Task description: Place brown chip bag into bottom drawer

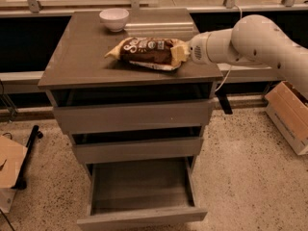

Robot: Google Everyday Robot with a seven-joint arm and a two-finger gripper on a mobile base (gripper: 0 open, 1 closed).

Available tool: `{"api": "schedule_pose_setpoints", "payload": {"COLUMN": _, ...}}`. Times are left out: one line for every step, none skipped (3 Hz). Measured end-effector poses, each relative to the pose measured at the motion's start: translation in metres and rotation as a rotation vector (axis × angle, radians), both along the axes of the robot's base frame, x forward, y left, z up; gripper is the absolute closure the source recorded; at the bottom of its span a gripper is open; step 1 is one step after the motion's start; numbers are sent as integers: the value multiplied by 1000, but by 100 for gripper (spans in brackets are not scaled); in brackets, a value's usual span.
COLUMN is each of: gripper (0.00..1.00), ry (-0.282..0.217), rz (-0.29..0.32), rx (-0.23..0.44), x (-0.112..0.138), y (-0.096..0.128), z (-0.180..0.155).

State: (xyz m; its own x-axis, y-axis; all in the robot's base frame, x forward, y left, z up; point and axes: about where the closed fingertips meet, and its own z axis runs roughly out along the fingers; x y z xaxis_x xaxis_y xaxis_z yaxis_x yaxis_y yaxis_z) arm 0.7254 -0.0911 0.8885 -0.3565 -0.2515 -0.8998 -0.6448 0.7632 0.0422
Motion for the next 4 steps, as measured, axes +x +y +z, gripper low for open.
{"api": "schedule_pose_setpoints", "payload": {"gripper": 100, "ry": -14, "rz": 11, "rx": 35, "x": -34, "y": 4, "z": 18}}
{"api": "schedule_pose_setpoints", "payload": {"gripper": 100, "ry": -11, "rz": 0, "rx": 77, "x": -72, "y": 2, "z": 30}}
{"api": "schedule_pose_setpoints", "payload": {"gripper": 82, "ry": -8, "rz": -1, "rx": 79, "x": -74, "y": 0, "z": 30}}
{"api": "schedule_pose_setpoints", "payload": {"gripper": 84, "ry": -1, "rz": 16, "rx": 51, "x": -72, "y": 6, "z": 27}}
